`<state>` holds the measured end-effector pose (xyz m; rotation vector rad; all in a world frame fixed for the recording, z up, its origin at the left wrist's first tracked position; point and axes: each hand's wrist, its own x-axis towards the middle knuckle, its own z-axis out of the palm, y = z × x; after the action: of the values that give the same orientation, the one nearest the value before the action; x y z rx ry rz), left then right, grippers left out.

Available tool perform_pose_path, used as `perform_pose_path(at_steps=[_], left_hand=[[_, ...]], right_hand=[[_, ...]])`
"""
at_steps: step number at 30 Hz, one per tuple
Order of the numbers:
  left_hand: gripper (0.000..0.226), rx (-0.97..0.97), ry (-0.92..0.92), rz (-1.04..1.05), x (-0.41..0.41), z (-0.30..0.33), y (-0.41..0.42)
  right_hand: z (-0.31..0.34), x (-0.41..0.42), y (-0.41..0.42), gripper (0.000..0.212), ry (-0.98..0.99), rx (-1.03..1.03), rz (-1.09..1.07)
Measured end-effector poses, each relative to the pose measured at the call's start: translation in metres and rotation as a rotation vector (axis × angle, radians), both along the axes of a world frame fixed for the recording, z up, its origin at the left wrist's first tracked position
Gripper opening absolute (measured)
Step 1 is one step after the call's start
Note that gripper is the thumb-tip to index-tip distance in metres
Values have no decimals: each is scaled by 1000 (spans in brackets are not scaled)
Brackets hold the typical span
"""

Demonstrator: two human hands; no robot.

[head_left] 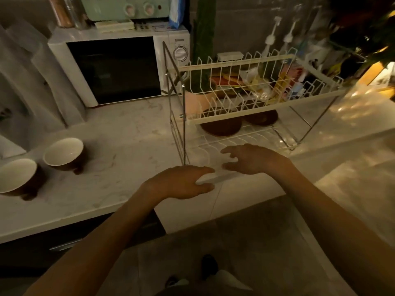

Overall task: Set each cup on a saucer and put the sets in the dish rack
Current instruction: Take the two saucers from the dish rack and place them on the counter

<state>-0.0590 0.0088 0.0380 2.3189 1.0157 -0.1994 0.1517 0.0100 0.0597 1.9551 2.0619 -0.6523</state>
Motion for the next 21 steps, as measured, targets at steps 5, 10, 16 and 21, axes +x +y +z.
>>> perform_pose_path(at_steps=[5, 10, 16, 21], left_hand=[[57, 26, -288, 289, 44, -12, 29], [47, -338, -656, 837, 74, -23, 71], [32, -212, -755, 1076, 101, -31, 101], [26, -263, -927, 1109, 111, -37, 117]], right_hand=[[-11, 28, 22, 44, 201, 251, -283], [-23, 45, 53, 40, 310, 404, -436], [-37, 56, 87, 39, 434, 414, -571], [-49, 68, 104, 36, 556, 323, -691]])
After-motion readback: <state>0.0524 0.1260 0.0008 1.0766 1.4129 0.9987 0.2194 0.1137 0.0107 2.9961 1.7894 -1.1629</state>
